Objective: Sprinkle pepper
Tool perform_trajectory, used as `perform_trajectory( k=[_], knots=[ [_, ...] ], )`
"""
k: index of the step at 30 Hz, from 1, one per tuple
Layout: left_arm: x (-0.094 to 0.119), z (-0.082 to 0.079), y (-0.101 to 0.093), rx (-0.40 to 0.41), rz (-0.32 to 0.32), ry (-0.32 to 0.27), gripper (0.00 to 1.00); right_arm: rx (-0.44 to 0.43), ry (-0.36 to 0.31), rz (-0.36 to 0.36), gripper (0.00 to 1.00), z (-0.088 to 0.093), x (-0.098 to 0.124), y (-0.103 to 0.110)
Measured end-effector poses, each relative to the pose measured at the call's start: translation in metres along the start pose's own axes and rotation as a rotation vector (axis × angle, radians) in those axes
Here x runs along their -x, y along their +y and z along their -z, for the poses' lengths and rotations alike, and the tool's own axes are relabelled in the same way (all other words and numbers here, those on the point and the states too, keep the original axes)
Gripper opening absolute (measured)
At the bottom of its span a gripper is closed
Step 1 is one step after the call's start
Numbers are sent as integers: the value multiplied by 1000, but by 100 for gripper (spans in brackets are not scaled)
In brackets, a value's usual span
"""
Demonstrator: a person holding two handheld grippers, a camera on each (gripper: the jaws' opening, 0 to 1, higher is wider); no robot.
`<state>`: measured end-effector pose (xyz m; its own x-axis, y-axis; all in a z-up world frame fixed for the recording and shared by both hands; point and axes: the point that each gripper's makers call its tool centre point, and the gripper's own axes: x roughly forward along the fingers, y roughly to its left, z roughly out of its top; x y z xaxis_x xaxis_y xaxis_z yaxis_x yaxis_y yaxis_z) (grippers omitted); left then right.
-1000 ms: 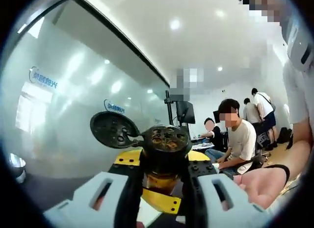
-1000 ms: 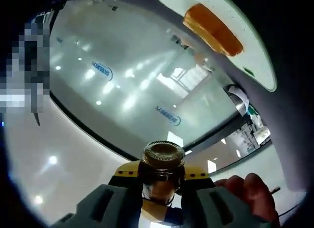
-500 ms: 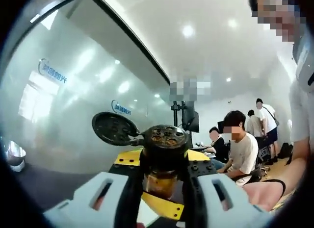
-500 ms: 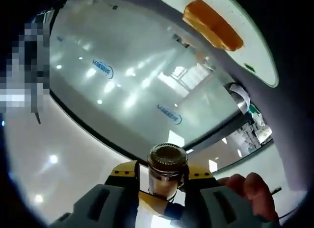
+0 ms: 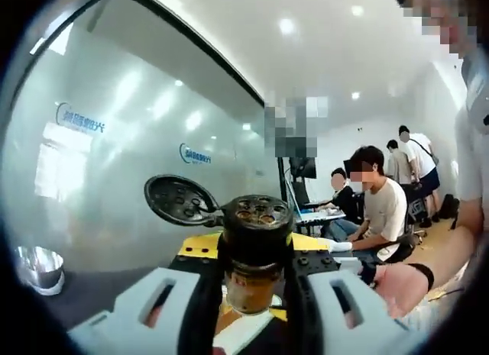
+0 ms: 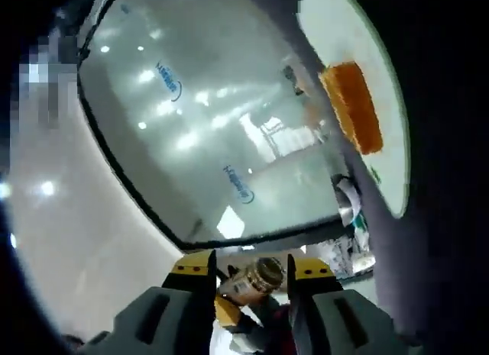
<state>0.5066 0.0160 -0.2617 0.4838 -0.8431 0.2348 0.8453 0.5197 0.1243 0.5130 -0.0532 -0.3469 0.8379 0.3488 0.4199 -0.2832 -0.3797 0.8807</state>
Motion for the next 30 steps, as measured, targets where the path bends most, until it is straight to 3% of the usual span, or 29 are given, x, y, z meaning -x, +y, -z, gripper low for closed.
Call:
perform_trajectory(
  k=[3,5,6,10,13,19,22,23,24,25,28,29,30],
  knots=[
    [5,12,-3,0,14,40,20,146,-27,-18,33,-30,4,12],
    [8,22,-14,14,81,70,20,266,-27,-3,33,-41,6,17],
    [10,33,-20,15,118,108,20,370,-11,0,33,-43,5,20],
    [12,71,-39,-6,201,229,20,625,142,37,33,-33,0,21],
    [13,97,-54,0,250,284,20,793,247,53,33,-21,3,14],
    [12,132,-72,56,336,332,20,855,398,49,36,-3,9,-2],
    [15,152,-80,37,394,391,21,932,442,67,36,-8,10,-13],
    [16,153,-82,31,408,392,21,941,461,81,35,-11,9,-17],
    [11,143,-84,53,416,330,21,958,499,103,35,-12,9,-21],
    [12,144,-85,109,430,353,21,966,507,91,35,-14,6,-19],
    [14,151,-88,85,486,383,21,962,559,65,34,-14,1,-11],
    [12,147,-88,100,488,354,21,972,590,55,34,-12,1,-9],
    [12,149,-87,110,496,370,21,976,616,53,33,-10,1,-8]
  ],
)
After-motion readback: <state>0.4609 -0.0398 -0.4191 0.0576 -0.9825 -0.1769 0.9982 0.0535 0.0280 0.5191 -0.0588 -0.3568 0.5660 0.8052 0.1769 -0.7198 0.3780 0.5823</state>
